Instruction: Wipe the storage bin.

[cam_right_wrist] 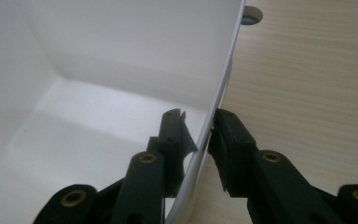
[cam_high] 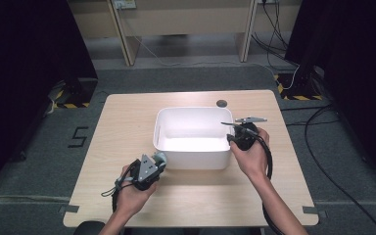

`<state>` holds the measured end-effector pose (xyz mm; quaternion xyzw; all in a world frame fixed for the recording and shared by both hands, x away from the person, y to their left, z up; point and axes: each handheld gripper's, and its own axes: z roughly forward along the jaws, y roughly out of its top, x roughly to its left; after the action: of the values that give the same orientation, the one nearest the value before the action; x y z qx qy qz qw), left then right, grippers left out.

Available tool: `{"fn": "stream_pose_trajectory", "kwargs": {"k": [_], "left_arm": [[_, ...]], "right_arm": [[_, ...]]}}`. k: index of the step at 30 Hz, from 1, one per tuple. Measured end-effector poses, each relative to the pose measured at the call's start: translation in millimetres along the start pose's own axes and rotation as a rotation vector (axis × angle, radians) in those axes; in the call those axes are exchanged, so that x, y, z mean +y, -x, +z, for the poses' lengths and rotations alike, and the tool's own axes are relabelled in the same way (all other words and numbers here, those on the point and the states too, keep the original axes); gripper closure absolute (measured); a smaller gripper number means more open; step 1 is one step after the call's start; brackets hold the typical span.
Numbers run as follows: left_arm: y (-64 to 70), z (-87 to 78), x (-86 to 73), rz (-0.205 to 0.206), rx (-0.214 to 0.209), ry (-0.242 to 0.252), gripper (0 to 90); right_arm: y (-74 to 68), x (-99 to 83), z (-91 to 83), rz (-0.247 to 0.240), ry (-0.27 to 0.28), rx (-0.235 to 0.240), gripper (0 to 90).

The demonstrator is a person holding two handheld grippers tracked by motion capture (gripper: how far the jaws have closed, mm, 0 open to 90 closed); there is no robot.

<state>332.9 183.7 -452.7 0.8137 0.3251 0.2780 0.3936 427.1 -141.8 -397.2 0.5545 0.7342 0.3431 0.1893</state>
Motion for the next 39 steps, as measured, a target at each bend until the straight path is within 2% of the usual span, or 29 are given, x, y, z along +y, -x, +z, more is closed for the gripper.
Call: {"fn": "stream_pose_trajectory", "kwargs": {"k": [13, 16, 18, 19, 20, 21, 22, 23, 25, 27, 28, 31, 32, 35, 39], "left_arm": [[-0.6, 8.0, -2.0, -0.005, -0.007, 0.008, 81.8], [-1.0, 9.6, -4.2, -0.028, -0.018, 0.008, 81.8], [-2.2, 10.8, -4.9, -0.01, -0.016, 0.01, 81.8], [-1.2, 10.5, -5.3, -0.025, -0.019, 0.003, 81.9], [-2.0, 10.1, -5.1, -0.01, -0.015, 0.014, 81.9], [-1.1, 9.1, -5.3, -0.022, -0.008, 0.014, 81.9], [-2.0, 7.9, -4.2, -0.021, -0.004, 0.025, 81.9], [-1.9, 6.9, -3.8, -0.038, -0.005, 0.019, 81.9], [-4.2, 5.8, -1.7, -0.023, 0.001, 0.024, 81.9], [-3.5, 4.0, -0.7, -0.035, -0.002, 0.017, 81.9], [-4.2, 2.7, 1.6, -0.022, 0.003, 0.036, 81.9], [-5.0, -2.1, 7.2, -0.013, 0.009, 0.047, 81.9], [-4.6, -4.1, 9.5, -0.022, 0.009, 0.042, 81.9], [-4.1, -5.6, 15.3, -0.005, 0.01, 0.044, 81.9], [-5.2, -3.3, 16.3, -0.014, 0.004, 0.035, 81.9]], "right_arm": [[-1.1, -0.7, -0.2, -0.024, -0.004, -0.005, 74.1], [-1.2, -0.4, 0.1, -0.026, -0.005, -0.004, 74.0], [-1.1, -0.2, 0.4, -0.027, -0.004, -0.003, 74.0], [-1.2, -0.2, 0.3, -0.028, -0.005, -0.003, 73.9], [-1.2, -0.2, 0.3, -0.03, -0.005, -0.004, 74.0], [-1.1, -0.2, 0.2, -0.031, -0.006, -0.005, 74.0], [-1.0, -0.3, 0.3, -0.028, -0.005, -0.002, 73.9], [-1.0, -0.3, 0.4, -0.03, -0.005, -0.002, 73.9], [-1.4, -0.2, 0.3, -0.031, -0.006, -0.005, 73.9], [-1.6, -0.3, 0.3, -0.03, -0.005, -0.004, 73.9], [-1.6, -0.3, 0.3, -0.03, -0.005, -0.003, 74.0], [-1.7, -0.2, 0.5, -0.034, -0.005, -0.006, 74.0], [-1.9, -0.2, 0.5, -0.036, -0.006, -0.007, 74.1], [-1.9, -0.3, 0.6, -0.038, -0.005, -0.008, 74.2], [-1.8, -0.3, 0.6, -0.041, -0.006, -0.007, 74.2]]}}
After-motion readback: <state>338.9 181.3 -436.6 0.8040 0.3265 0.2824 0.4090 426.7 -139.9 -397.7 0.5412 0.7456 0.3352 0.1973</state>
